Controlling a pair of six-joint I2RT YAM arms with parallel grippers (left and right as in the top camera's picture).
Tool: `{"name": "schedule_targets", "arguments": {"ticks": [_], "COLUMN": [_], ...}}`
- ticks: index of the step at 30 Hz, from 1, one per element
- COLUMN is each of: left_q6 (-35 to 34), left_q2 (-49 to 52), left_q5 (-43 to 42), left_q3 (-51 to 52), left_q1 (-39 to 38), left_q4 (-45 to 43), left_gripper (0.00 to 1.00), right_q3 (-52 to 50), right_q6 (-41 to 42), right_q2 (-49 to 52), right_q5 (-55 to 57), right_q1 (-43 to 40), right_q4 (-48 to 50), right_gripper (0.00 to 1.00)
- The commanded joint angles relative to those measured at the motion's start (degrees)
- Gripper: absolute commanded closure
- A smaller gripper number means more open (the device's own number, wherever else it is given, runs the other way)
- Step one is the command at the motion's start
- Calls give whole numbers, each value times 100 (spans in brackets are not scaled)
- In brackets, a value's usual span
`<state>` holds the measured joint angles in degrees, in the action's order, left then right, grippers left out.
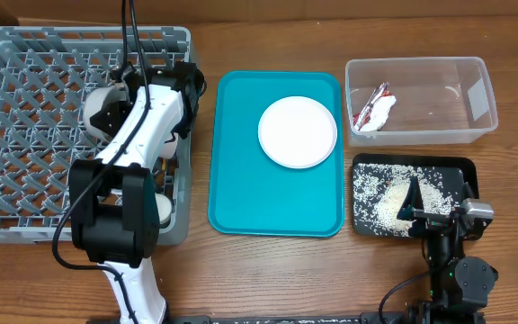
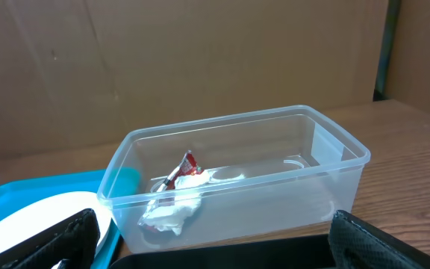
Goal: Sort waste into correct bins and load items into the dishwasher
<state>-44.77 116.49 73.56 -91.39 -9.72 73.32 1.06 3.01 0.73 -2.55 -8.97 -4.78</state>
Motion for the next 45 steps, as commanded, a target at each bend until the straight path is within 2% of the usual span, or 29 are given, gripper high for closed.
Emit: {"name": "schedule_targets", "arguments": {"ticks": [1,3,6,8,12,17,21,23,27,30,33,38,41,45], "left_q6": [-149,-144,70,107,76,-890,-1064,-702,1335,1829,2103,2924,3292,3314], "left_q2": [72,72,72,72,72,70,35,-4,-52,-68,-68,-68,-68,-61], "left_q5": [85,0,-166,-181,-181,-455,-1620,-2413,-4804,-6240,-7182,-8021,-8008,-7729], "left_q3": [-4,-59,-107,-160,-492,-1263,-1878,-2131,-2500,-2546,-2546,-2546,-2546,-2538], "left_q1": [-24,-107,-332,-531,-901,-892,-437,-133,579,1134,1685,2382,2603,2815], "left_q4": [-22,42,79,212,693,1716,1884,1742,1014,769,592,308,258,125], "left_gripper": [73,73,66,56,51,38,32,32,32,34,34,32,30,27], "right_q3": [-59,-59,-59,-59,-59,-59,-59,-59,-59,-59,-59,-59,-59,-59], "right_q6": [37,37,39,39,39,39,39,39,39,39,39,39,39,39], "right_q2": [-55,-55,-55,-55,-55,-55,-55,-55,-55,-55,-55,-55,-55,-55], "right_q5": [31,28,28,31,28,28,31,31,28,31,31,28,31,31], "right_q1": [-20,-20,-20,-20,-20,-20,-20,-20,-20,-20,-20,-20,-20,-20], "right_q4": [17,17,17,17,17,17,17,17,17,17,17,17,17,17], "right_gripper": [0,0,0,0,0,0,0,0,0,0,0,0,0,0]}}
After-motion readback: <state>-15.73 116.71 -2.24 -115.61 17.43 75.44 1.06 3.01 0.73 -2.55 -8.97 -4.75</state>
